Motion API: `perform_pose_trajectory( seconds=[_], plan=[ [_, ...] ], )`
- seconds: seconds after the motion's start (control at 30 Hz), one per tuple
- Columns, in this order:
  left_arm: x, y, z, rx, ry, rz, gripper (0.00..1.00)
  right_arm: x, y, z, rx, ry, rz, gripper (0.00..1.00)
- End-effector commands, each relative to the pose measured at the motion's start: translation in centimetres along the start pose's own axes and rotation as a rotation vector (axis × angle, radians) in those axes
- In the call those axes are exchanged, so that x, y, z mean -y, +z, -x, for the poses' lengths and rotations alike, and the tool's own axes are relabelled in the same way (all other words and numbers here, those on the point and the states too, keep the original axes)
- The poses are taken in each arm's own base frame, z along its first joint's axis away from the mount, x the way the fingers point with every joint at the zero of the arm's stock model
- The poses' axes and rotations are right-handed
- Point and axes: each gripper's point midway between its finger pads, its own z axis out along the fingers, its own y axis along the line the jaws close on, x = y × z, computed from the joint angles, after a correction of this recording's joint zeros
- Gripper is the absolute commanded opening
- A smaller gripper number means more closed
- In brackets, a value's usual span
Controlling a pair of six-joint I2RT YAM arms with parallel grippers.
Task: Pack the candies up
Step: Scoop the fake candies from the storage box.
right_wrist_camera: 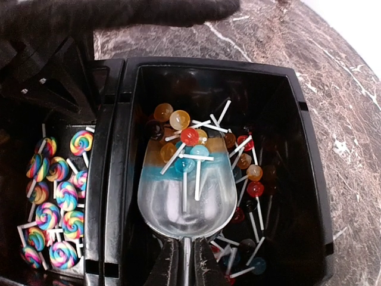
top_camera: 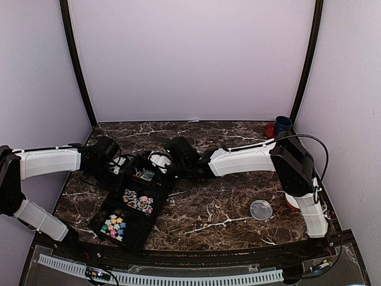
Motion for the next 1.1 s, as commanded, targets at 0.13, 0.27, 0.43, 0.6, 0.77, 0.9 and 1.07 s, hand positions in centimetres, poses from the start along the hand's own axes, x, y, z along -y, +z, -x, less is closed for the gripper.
perform_pose_trajectory(
  seconds=[0.13,0.27,0.43,0.6,0.77,0.9,1.07],
  plan=[
    [3.8,-4.0,5.8,0.266,0.072,-0.185,0.0,-1.2,2.5,-5.5,0.016,0.078,-0.014,0.0],
    [3.8,-3.8,5.6,0.253,0.067,-0.188,0.0,-0.7,1.1,-4.6,0.092,0.07,-0.05,0.0],
    [3.6,-3.5,5.4,0.242,0.06,-0.18,0.0,-0.1,-0.8,-3.6,0.163,0.066,-0.085,0.0],
    [3.6,-3.5,5.4,0.24,0.055,-0.179,0.0,0.3,-2.0,-3.2,0.207,0.07,-0.105,0.0],
    [3.6,-3.4,5.3,0.235,0.055,-0.181,0.0,0.4,-2.9,-2.9,0.249,0.075,-0.12,0.0],
    [3.7,-3.3,5.2,0.229,0.057,-0.19,0.0,0.3,-3.6,-2.6,0.278,0.071,-0.123,0.0],
    [3.8,-3.2,5.1,0.222,0.056,-0.194,0.0,0.3,-4.5,-2.5,0.315,0.057,-0.134,0.0]
  ],
)
